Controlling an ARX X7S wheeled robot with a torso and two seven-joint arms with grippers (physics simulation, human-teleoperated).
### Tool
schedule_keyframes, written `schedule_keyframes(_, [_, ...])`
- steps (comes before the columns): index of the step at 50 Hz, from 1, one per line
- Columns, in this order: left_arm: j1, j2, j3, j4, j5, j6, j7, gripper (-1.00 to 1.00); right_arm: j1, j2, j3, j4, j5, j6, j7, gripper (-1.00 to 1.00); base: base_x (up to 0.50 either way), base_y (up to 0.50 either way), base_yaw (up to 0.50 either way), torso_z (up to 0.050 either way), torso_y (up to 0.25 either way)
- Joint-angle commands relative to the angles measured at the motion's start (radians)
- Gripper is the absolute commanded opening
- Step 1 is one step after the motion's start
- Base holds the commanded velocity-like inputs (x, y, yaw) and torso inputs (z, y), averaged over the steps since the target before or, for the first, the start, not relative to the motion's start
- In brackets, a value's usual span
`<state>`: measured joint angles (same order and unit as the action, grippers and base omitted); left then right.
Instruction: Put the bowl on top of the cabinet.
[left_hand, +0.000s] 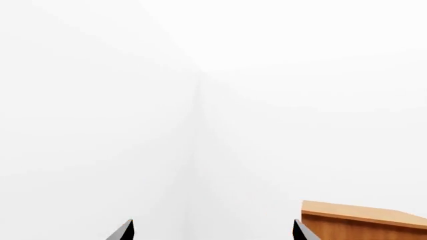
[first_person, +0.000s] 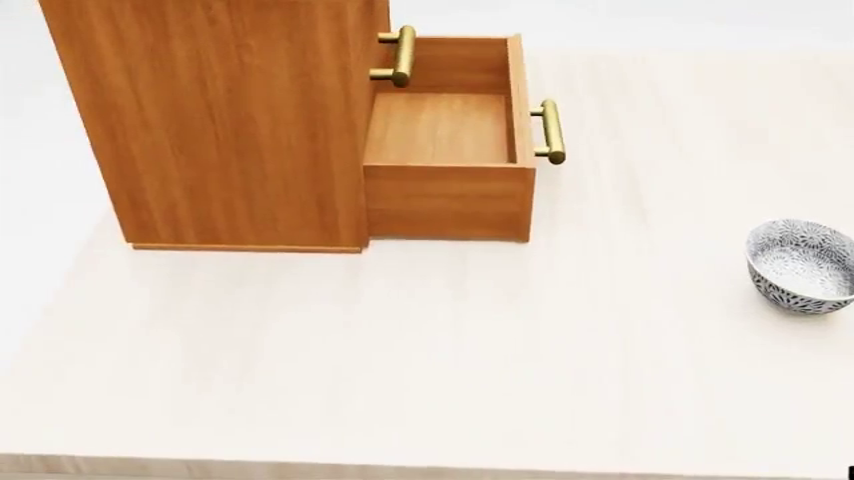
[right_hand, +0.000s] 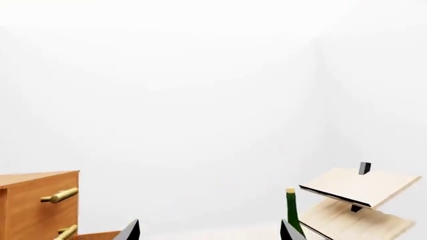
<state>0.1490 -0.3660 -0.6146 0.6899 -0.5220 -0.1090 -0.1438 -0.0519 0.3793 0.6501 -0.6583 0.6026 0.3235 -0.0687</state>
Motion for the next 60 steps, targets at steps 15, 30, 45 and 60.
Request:
schedule_keyframes(15, [0.008, 0.015, -0.014, 0.005, 0.01, -0.003, 0.029, 1.0, -0.018, -0.004, 0.025, 0.0, 0.036, 0.033, -0.028, 1.0, 0.48, 0.0, 0.0, 0.0, 0.0])
schedule_keyframes(30, [0.013, 0.011, -0.016, 0.006, 0.004, 0.0, 0.03, 1.0, -0.03, 0.0, 0.015, -0.001, 0.035, 0.029, -0.039, 1.0, 0.5, 0.0, 0.0, 0.0, 0.0])
schedule_keyframes(45, [0.011, 0.007, -0.012, 0.005, 0.0, -0.001, 0.027, 1.0, -0.037, 0.008, 0.003, -0.01, 0.036, 0.033, -0.042, 1.0, 0.5, 0.0, 0.0, 0.0, 0.001])
schedule_keyframes(60, [0.015, 0.007, -0.011, 0.0, -0.001, 0.006, 0.029, 1.0, -0.041, 0.018, -0.012, -0.01, 0.035, 0.038, -0.046, 1.0, 0.5, 0.0, 0.0, 0.0, 0.001])
